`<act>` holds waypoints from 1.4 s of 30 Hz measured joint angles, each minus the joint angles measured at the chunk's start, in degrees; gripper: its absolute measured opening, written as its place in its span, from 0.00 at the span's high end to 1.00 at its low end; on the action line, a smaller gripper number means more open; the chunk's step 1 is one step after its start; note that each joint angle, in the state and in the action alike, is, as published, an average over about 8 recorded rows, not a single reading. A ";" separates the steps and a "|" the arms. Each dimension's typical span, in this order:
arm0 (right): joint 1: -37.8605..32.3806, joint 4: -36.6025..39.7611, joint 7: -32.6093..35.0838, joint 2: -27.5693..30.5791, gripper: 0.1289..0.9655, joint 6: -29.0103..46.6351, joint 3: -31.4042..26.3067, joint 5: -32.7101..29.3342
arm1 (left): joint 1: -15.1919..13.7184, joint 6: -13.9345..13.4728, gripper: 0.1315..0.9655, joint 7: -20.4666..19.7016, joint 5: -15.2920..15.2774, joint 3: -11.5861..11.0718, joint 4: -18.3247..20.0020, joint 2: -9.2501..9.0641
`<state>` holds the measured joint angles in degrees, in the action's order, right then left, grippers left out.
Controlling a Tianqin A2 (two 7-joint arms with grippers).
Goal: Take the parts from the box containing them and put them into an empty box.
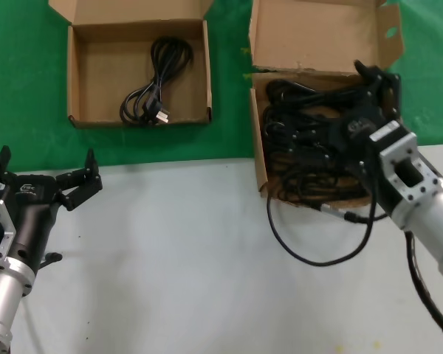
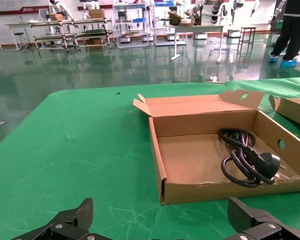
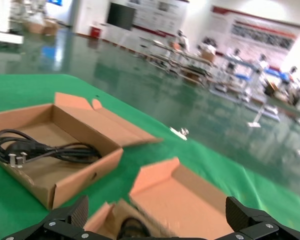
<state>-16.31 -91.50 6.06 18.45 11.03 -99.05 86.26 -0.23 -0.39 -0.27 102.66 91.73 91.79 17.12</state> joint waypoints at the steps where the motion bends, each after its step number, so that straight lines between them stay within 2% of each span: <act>1: 0.69 -0.01 -0.26 -0.05 0.00 -0.47 0.31 0.71 | 0.01 0.02 0.07 0.01 0.02 0.00 -0.01 0.00; 12: 8.49 -0.09 -3.15 -0.65 0.00 -5.74 3.84 8.77 | 0.12 0.20 0.00 0.14 0.25 -0.03 -0.06 0.04; 21: 13.91 -0.15 -5.17 -1.07 0.00 -9.41 6.29 14.39 | 0.19 0.33 0.00 0.23 0.40 -0.05 -0.10 0.06; 42: 14.52 -0.15 -5.40 -1.12 0.00 -9.82 6.57 15.03 | 0.20 0.35 0.00 0.24 0.42 -0.05 -0.11 0.06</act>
<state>-1.79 -91.65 0.66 17.33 1.21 -92.48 101.28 -0.02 -0.04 -0.03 103.08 91.68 91.68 17.18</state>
